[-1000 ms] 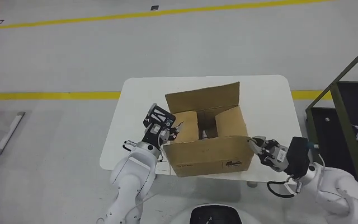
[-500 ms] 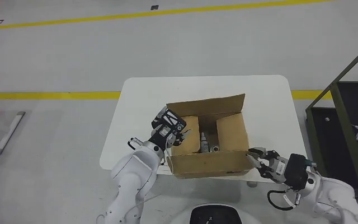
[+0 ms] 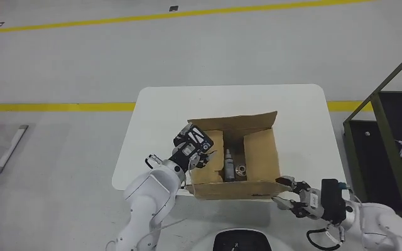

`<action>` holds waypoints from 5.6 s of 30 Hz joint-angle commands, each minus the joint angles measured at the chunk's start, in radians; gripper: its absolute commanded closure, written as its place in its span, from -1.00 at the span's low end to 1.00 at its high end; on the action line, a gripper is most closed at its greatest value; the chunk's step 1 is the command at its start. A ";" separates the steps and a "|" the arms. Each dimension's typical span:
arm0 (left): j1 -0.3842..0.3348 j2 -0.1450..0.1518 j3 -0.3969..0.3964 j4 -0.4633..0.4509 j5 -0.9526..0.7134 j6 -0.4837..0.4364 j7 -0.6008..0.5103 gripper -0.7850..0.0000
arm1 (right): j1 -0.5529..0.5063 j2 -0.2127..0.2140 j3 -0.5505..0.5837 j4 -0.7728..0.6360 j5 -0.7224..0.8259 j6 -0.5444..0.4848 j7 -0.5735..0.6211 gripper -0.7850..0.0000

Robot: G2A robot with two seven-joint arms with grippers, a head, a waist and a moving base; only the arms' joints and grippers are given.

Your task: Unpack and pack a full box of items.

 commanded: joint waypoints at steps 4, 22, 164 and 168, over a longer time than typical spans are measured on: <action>0.002 0.003 0.004 -0.006 0.005 0.017 0.004 -1.00 | -0.013 0.032 0.005 -0.018 0.011 0.000 0.070 0.07; -0.006 0.010 0.027 -0.008 0.022 0.053 0.018 -1.00 | -0.041 0.110 -0.045 0.015 0.018 0.000 0.086 -1.00; 0.024 0.029 0.037 -0.008 0.040 0.167 0.056 -1.00 | 0.337 0.029 -0.256 0.380 0.036 0.597 -0.186 1.00; 0.024 0.029 0.037 -0.008 0.040 0.167 0.056 -1.00 | 0.356 0.027 -0.276 0.397 -0.002 0.539 -0.180 1.00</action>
